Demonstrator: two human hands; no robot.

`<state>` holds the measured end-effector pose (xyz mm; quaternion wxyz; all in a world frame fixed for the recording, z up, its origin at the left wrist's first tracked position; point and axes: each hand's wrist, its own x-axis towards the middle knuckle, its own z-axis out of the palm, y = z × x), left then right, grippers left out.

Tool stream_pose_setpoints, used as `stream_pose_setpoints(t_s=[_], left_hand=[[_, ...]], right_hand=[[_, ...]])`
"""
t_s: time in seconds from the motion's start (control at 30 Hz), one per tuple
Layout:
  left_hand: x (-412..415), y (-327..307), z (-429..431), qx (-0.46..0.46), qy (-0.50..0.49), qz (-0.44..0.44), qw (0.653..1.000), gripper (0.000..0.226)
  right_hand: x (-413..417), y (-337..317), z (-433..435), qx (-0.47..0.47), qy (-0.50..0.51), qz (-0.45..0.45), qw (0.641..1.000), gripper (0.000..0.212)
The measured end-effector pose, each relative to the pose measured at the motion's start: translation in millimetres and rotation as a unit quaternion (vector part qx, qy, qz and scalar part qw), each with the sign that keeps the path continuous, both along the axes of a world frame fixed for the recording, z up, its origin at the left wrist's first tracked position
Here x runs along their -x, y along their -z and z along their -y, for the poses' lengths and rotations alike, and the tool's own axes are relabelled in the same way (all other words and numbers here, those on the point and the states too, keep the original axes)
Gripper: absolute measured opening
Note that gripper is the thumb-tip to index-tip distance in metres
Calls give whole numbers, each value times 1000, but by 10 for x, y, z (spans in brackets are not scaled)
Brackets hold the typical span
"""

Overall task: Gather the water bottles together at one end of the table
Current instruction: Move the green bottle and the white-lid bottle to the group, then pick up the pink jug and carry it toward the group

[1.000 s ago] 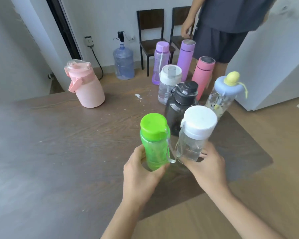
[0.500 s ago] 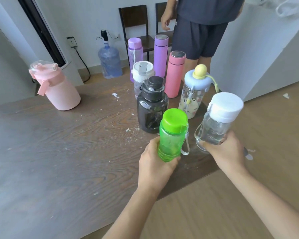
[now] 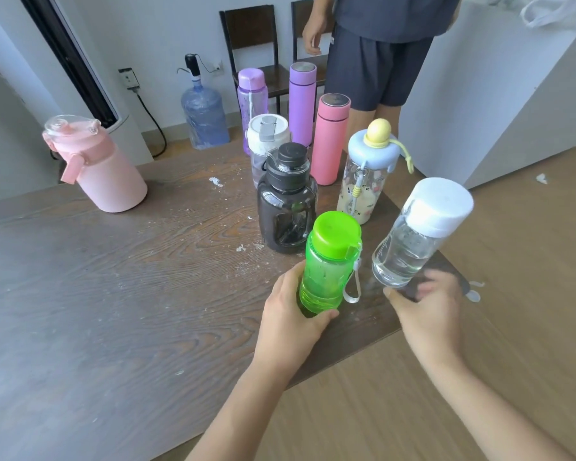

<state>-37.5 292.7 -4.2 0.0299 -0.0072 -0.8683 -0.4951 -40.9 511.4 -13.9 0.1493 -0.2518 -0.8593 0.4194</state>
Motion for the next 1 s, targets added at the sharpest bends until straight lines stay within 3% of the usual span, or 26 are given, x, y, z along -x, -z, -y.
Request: stream_pose_setpoints(t_s=[0.1, 0.23, 0.37, 0.5, 0.77, 1.0], left_hand=[[-59, 8, 189, 11, 10, -14, 1000, 74], [-58, -18, 563, 5, -62, -27, 998, 59], [9, -120, 1032, 49, -110, -10, 993, 35], [146, -239, 1510, 77, -111, 0, 991, 26], [774, -80, 2738, 109, -151, -4, 982, 38], [1444, 31, 3790, 91, -212, -7, 973, 49]], right_hand=[[-333, -2, 318, -13, -5, -30, 999, 41], [-586, -51, 816, -30, -121, -85, 989, 31], [-643, -159, 1366, -24, -217, -139, 966, 27], [-480, -256, 1960, 15, -264, -119, 957, 31], [604, -141, 3122, 61, -314, -50, 946, 51], [1755, -71, 4056, 48, -312, -41, 948, 57]])
